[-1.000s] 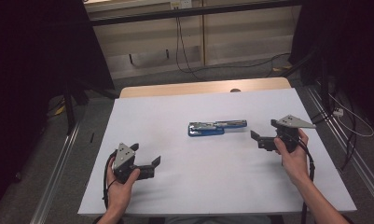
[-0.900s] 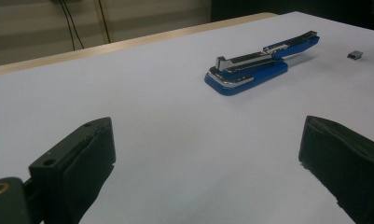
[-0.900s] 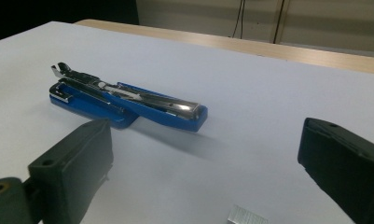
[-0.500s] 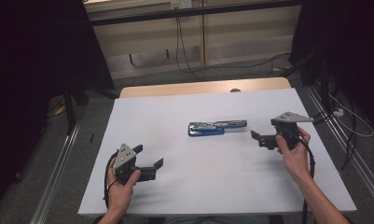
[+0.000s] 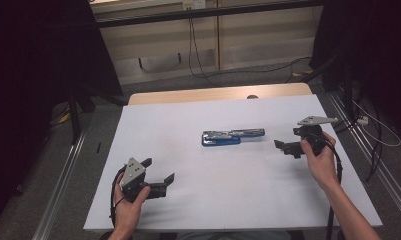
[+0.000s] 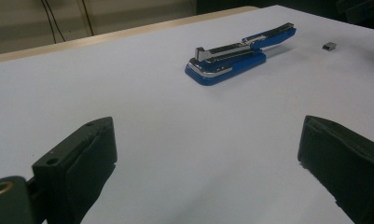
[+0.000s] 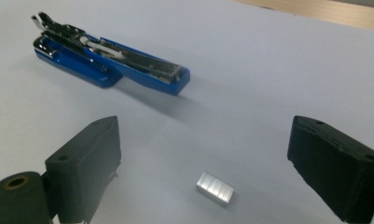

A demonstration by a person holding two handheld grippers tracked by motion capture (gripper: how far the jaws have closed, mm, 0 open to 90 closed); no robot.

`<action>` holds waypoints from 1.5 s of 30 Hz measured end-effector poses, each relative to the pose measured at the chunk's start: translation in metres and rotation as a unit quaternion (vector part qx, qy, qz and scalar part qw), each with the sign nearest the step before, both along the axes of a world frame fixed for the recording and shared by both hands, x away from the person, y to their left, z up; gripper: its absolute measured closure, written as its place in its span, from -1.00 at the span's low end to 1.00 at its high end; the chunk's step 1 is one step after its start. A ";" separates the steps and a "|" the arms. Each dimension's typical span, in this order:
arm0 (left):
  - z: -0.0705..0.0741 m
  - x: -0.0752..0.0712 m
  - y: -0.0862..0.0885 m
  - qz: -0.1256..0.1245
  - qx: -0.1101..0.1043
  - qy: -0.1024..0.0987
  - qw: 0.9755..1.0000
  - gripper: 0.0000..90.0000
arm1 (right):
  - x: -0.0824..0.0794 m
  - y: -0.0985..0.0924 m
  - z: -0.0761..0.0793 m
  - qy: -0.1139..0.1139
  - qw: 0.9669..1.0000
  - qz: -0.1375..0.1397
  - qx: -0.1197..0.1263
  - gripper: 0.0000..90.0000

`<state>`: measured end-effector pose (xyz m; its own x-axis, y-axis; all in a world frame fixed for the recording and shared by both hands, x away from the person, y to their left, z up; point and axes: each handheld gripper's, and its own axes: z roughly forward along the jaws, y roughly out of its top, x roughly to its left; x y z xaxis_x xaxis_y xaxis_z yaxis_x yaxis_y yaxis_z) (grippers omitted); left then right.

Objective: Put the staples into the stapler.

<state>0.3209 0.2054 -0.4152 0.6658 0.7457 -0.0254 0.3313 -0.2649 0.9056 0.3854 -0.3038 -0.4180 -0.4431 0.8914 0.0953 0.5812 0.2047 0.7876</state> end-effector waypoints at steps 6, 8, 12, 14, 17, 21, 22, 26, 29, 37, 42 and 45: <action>-0.003 -0.004 0.000 -0.004 0.005 0.006 1.000 -0.90 | 0.007 -0.003 -0.002 0.019 0.999 0.019 -0.020 -0.79; -0.003 -0.002 0.000 -0.004 0.002 0.006 1.000 -0.90 | 0.010 -0.005 -0.002 0.026 0.999 0.030 -0.019 -0.78; -0.002 -0.001 -0.001 -0.003 0.002 0.002 1.000 -0.90 | 0.019 -0.005 0.001 0.040 0.997 0.053 -0.042 -0.71; -0.002 0.000 -0.001 -0.001 0.004 0.003 1.000 -0.90 | 0.021 -0.006 0.003 0.032 0.997 0.059 -0.042 -0.63; -0.002 0.000 -0.001 -0.001 0.006 0.005 1.000 -0.90 | 0.023 -0.010 -0.001 0.031 0.997 0.056 -0.049 -0.61; -0.004 0.000 -0.003 -0.001 0.014 0.011 1.000 -0.90 | 0.021 -0.014 -0.009 0.051 0.995 0.066 -0.055 -0.46; -0.004 0.000 -0.004 0.000 0.008 0.012 1.000 -0.90 | 0.021 -0.015 -0.010 0.055 0.994 0.069 -0.057 -0.40; -0.003 -0.001 -0.002 0.000 0.006 0.010 1.000 -0.90 | 0.021 -0.017 -0.010 0.062 0.993 0.078 -0.059 -0.25; -0.003 -0.002 -0.003 -0.003 0.004 0.010 1.000 -0.90 | 0.022 -0.017 -0.011 0.075 0.991 0.090 -0.067 -0.19; -0.004 -0.002 -0.004 -0.003 0.009 0.015 1.000 -0.90 | 0.026 -0.016 -0.012 0.092 0.985 0.113 -0.090 0.18; -0.004 -0.002 -0.005 -0.006 0.010 0.016 1.000 -0.90 | 0.027 -0.012 -0.012 0.099 0.981 0.132 -0.104 0.36; -0.005 -0.002 -0.005 -0.005 0.012 0.017 1.000 -0.90 | 0.029 -0.008 -0.015 0.107 0.977 0.141 -0.120 0.43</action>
<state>0.3189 0.2002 -0.4199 0.6719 0.7400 -0.0314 0.3596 -0.2888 0.8873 0.4143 -0.3121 -0.4325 -0.6667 0.7451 0.0159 0.6211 0.5437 0.5644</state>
